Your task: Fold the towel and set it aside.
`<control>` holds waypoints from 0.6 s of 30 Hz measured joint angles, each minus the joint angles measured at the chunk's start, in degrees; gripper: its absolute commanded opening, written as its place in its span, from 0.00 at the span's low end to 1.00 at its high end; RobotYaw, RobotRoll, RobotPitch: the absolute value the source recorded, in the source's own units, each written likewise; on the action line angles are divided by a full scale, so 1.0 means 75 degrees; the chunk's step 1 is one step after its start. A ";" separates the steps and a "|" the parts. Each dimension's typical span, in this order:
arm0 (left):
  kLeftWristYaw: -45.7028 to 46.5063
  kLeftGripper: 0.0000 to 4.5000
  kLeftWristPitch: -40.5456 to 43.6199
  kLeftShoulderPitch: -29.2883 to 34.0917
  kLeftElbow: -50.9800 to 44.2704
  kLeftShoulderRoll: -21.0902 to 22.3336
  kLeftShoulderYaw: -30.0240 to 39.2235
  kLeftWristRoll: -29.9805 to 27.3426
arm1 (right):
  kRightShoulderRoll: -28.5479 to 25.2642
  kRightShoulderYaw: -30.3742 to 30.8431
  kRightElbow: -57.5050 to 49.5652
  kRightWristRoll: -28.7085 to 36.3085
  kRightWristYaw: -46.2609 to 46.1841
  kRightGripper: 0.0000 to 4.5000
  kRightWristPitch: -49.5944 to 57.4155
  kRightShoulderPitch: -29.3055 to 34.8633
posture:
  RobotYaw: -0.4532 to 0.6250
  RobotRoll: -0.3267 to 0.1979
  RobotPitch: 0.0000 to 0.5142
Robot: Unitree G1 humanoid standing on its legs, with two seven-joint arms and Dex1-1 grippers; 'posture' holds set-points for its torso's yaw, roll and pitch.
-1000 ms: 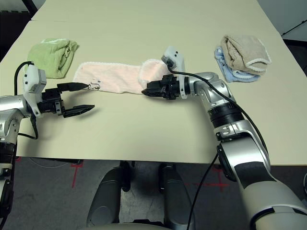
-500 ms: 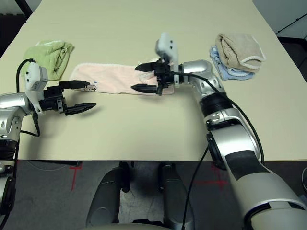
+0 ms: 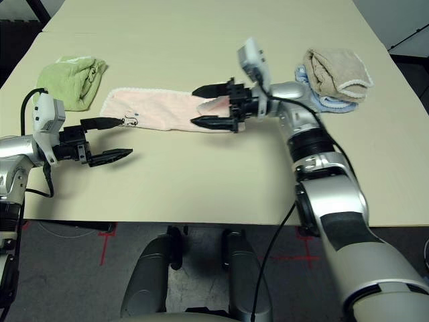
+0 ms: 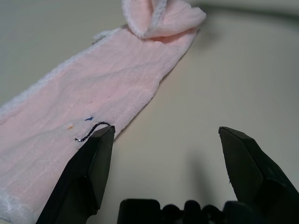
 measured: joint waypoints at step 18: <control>-0.0007 1.00 0.0000 -0.0107 0.0012 -0.0023 -0.0043 0.0001 | -0.0030 0.0576 -0.1041 -0.0727 -0.1183 0.99 0.1416 0.0388 | 0.40 0.62 0.41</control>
